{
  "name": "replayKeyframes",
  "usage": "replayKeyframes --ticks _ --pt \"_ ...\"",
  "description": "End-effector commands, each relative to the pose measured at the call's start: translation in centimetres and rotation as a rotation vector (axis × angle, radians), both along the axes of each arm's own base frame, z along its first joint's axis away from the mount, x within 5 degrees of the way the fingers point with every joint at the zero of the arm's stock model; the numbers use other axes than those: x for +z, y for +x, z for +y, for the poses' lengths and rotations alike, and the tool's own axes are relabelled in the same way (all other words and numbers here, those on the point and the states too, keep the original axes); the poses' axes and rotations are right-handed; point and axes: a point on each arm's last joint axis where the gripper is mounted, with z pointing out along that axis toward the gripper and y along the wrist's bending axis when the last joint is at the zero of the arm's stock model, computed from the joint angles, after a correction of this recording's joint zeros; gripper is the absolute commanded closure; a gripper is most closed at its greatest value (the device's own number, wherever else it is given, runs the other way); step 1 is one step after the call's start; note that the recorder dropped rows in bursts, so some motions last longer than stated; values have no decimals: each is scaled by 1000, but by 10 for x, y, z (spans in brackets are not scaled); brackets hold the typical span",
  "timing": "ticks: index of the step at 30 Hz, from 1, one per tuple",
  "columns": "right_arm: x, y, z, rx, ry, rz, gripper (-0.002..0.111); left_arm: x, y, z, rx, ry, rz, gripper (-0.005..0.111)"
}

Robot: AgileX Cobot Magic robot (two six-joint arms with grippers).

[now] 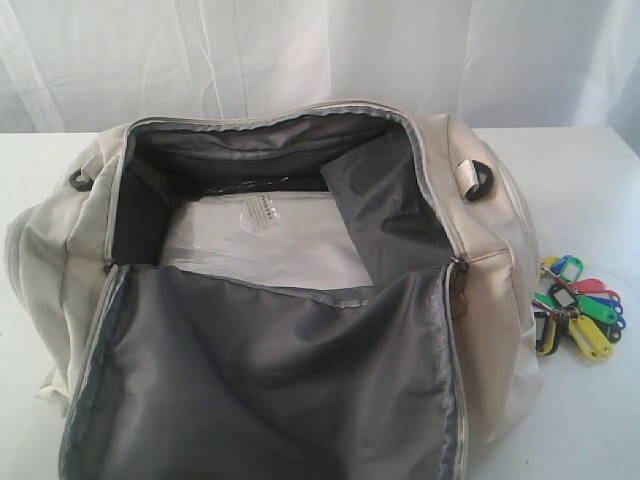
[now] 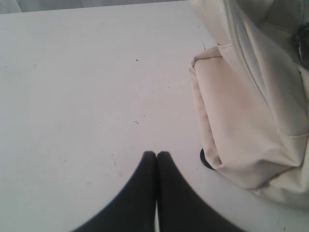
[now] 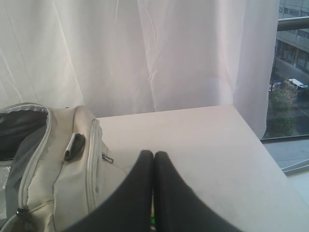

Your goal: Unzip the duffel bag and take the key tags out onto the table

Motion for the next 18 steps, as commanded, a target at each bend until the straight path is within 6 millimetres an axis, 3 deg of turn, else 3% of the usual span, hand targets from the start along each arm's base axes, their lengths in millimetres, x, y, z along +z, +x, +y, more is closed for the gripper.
replayKeyframes --ticks 1,18 --pt "0 -1 0 7 4 -7 108 -2 0 0 0 -11 3 106" --pt "0 -1 1 21 5 -10 108 -2 0 0 0 -11 3 106"
